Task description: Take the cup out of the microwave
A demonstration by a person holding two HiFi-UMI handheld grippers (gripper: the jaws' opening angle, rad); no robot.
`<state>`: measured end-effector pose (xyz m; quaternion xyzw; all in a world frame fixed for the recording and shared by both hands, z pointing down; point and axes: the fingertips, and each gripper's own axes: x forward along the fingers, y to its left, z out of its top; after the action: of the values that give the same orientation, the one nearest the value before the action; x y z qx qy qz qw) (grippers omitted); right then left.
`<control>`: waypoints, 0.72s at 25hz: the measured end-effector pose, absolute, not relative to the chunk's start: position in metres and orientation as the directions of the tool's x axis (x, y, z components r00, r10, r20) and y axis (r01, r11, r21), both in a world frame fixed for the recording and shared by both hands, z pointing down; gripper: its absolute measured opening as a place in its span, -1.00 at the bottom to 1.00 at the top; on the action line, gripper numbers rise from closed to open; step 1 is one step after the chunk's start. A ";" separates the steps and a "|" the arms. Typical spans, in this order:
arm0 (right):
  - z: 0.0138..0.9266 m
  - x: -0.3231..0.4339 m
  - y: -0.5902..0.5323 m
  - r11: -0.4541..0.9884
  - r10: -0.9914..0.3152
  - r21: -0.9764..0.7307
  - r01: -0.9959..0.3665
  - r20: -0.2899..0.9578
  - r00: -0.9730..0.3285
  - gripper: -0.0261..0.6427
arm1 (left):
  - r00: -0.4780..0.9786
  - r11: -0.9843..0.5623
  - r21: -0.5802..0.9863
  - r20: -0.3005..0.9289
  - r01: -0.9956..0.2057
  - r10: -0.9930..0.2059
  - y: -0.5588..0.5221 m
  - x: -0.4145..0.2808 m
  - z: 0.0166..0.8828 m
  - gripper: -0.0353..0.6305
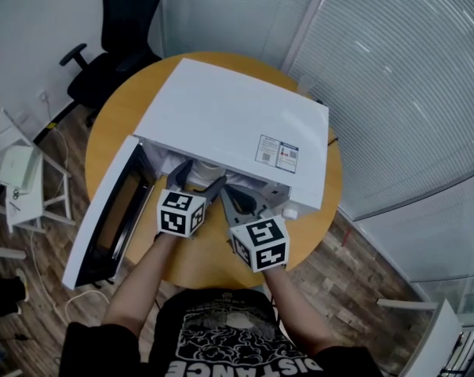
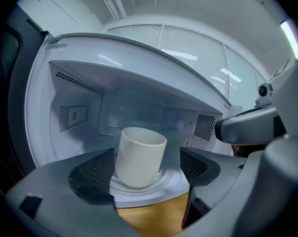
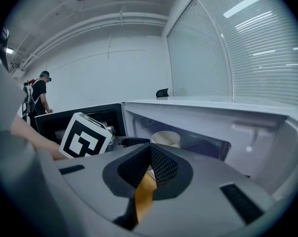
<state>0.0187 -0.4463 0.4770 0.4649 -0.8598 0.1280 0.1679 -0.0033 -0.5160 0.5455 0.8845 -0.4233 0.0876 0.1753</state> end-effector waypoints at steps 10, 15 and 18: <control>0.479 0.026 -0.462 0.555 -0.743 -0.064 -0.830 0.411 -0.528 -0.87 | 0.633 -0.595 0.218 0.315 -0.773 -0.707 -0.537 0.006 0.552 0.47; 0.481 0.028 -0.468 0.558 -0.737 -0.074 -0.827 0.414 -0.534 -0.87 | 0.649 -0.627 0.184 0.319 -0.757 -0.690 -0.544 0.014 0.555 0.50; 0.483 0.028 -0.470 0.560 -0.735 -0.075 -0.825 0.416 -0.536 -0.87 | 0.660 -0.642 0.174 0.312 -0.747 -0.684 -0.549 0.018 0.554 0.50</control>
<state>0.0276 -0.4698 0.4831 0.4501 -0.8664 0.1324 0.1711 0.0184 -0.5488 0.5544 0.8994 -0.3976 0.1094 0.1449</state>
